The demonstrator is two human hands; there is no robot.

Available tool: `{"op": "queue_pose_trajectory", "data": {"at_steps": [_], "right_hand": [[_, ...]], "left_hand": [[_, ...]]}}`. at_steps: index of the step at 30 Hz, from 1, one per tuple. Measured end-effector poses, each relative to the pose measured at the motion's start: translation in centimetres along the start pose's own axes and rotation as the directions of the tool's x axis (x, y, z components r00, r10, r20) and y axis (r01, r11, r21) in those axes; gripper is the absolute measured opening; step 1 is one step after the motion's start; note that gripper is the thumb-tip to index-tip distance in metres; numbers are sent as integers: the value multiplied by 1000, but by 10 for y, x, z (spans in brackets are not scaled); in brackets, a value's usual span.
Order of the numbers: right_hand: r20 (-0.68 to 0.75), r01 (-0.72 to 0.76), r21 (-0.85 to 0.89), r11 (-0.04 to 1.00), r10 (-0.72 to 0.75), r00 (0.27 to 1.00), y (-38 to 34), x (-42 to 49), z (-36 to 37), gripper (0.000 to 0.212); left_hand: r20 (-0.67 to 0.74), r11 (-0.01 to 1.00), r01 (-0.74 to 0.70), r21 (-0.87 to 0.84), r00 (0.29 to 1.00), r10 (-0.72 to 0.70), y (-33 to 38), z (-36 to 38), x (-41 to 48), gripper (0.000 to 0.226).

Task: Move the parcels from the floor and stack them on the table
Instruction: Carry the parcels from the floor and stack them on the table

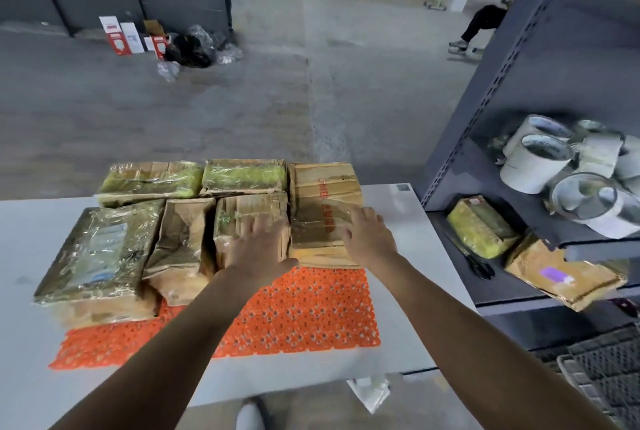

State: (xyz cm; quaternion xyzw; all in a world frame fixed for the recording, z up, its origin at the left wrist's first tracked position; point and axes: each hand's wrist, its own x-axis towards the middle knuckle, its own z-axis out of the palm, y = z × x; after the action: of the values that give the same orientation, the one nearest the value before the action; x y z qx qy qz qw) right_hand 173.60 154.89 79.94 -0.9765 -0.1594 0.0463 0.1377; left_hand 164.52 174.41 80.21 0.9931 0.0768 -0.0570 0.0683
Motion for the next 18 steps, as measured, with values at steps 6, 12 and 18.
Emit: {"op": "queue_pose_trajectory", "data": {"at_steps": [6,12,18], "right_hand": [[44,154,38,987,-155,987,12,-52,-1,51],[111,239,149,960,-256,960,13,-112,8,54],[146,343,234,910,-382,913,-18,-174,16,54]], "left_hand": [[-19,990,144,5,989,-143,41,8,-82,78],[-48,965,261,-17,964,-262,73,32,-176,77],[-81,916,402,-17,912,-402,70,37,-256,78]]}}
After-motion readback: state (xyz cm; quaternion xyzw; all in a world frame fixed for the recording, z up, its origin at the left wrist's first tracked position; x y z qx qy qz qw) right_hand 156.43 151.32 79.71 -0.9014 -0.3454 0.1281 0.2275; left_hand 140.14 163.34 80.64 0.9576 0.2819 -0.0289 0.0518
